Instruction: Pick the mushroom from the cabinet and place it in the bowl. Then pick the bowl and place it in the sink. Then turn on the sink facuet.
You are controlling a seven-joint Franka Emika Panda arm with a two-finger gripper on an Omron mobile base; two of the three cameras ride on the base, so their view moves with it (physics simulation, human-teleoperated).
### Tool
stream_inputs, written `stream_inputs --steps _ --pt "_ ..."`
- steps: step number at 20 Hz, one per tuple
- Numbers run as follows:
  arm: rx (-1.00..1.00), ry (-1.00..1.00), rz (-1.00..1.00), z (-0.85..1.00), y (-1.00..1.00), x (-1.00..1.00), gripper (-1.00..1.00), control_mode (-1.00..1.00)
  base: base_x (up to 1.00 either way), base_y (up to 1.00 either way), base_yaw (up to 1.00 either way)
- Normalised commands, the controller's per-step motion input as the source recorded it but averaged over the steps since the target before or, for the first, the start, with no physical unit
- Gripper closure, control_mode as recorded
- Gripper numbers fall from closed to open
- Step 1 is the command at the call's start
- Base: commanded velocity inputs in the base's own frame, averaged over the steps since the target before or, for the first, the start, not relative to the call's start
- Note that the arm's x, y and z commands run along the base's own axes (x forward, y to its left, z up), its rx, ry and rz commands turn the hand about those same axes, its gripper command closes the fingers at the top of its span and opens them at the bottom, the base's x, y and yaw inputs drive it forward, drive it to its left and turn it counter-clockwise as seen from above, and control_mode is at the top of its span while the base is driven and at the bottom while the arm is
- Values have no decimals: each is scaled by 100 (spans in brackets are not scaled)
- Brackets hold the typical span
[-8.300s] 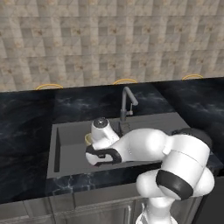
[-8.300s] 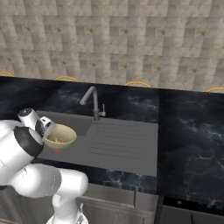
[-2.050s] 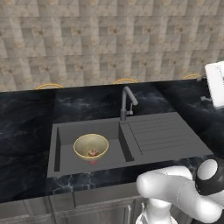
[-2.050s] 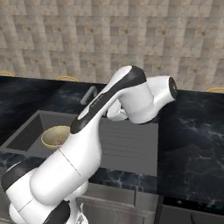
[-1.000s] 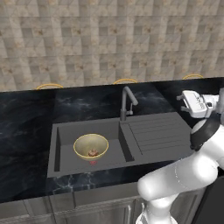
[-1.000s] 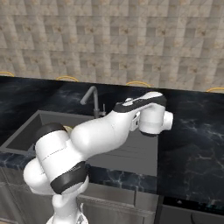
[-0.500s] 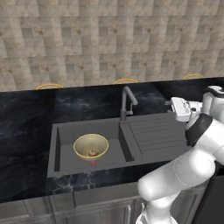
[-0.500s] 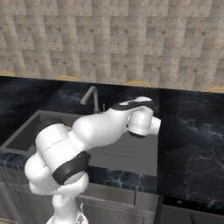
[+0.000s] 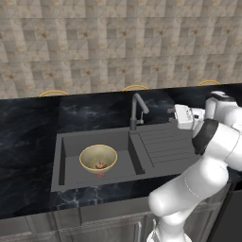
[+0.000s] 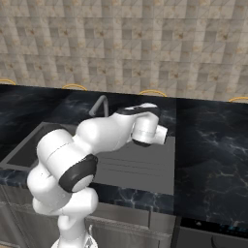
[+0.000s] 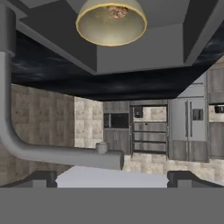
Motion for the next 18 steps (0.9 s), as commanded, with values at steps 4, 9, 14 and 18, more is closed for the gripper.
stream_inputs --steps 4,9,14,18 --pt "0 11 0 -22 10 44 -100 -100 0 0 0" --pt "0 7 0 -37 0 45 -100 -100 0 0 0" --pt "0 0 0 -31 0 28 -100 -100 0 0 0" --pt "0 0 0 -9 0 12 -100 -100 0 0 0"
